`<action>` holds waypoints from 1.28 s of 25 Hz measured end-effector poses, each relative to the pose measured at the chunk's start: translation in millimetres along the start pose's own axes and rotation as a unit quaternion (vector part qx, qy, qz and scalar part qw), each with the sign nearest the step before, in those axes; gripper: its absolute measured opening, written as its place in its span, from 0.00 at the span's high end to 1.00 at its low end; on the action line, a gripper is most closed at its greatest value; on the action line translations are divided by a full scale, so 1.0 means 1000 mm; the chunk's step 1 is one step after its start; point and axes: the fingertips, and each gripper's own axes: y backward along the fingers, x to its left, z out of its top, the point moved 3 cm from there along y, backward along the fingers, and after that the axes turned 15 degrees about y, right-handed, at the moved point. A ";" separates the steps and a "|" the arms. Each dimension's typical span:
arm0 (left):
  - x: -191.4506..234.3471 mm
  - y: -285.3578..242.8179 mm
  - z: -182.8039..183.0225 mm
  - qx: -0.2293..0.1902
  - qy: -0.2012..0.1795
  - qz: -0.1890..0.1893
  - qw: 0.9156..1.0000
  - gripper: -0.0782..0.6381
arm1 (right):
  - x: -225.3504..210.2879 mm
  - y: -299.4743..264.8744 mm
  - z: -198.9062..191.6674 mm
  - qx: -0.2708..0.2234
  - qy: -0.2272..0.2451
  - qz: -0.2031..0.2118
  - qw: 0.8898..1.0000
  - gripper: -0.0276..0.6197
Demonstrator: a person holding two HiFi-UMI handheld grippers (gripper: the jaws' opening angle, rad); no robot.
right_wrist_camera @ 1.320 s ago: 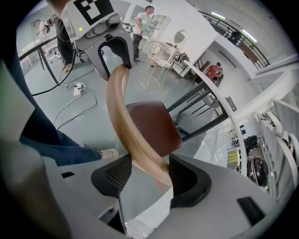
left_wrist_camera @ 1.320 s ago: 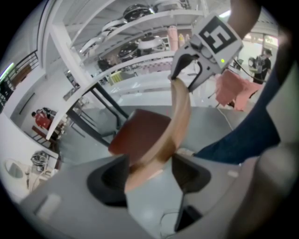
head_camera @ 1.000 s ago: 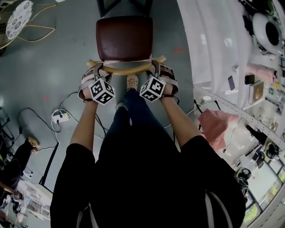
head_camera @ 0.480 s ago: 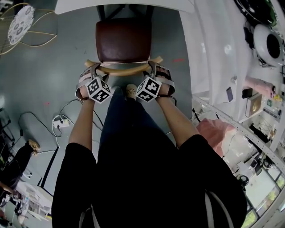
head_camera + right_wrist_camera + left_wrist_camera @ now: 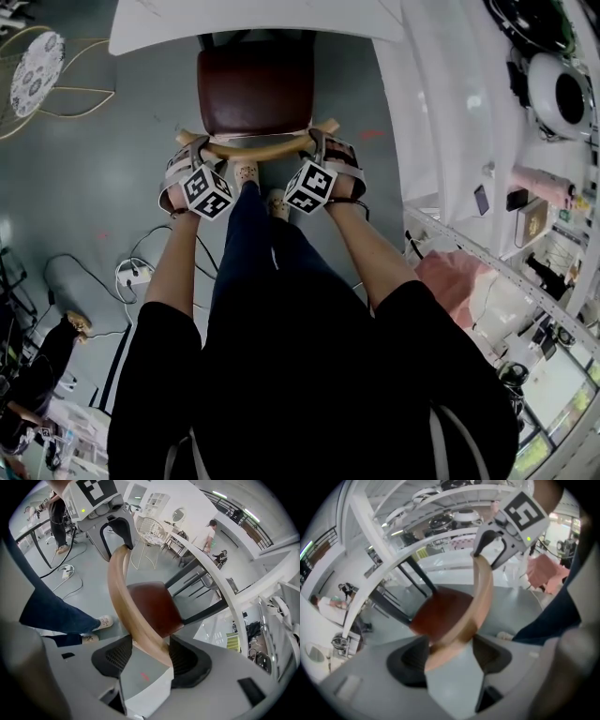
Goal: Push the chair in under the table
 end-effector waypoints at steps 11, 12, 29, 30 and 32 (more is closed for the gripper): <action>0.031 -0.012 0.016 0.004 -0.009 -0.006 1.000 0.48 | -0.029 -0.013 0.008 0.014 -0.010 0.002 1.000 0.61; 0.034 -0.014 0.018 0.003 -0.010 -0.005 1.000 0.48 | -0.033 -0.016 0.008 0.015 -0.010 0.001 1.000 0.61; 0.056 -0.023 0.031 -0.024 -0.028 -0.027 0.999 0.48 | -0.058 -0.028 0.011 0.039 0.000 -0.004 0.999 0.61; 0.056 -0.023 0.031 -0.030 -0.031 -0.029 0.999 0.48 | -0.058 -0.027 0.011 0.042 0.001 -0.004 0.999 0.61; 0.058 -0.022 0.031 -0.036 -0.038 -0.031 0.998 0.48 | -0.059 -0.028 0.012 0.045 -0.002 0.000 0.999 0.61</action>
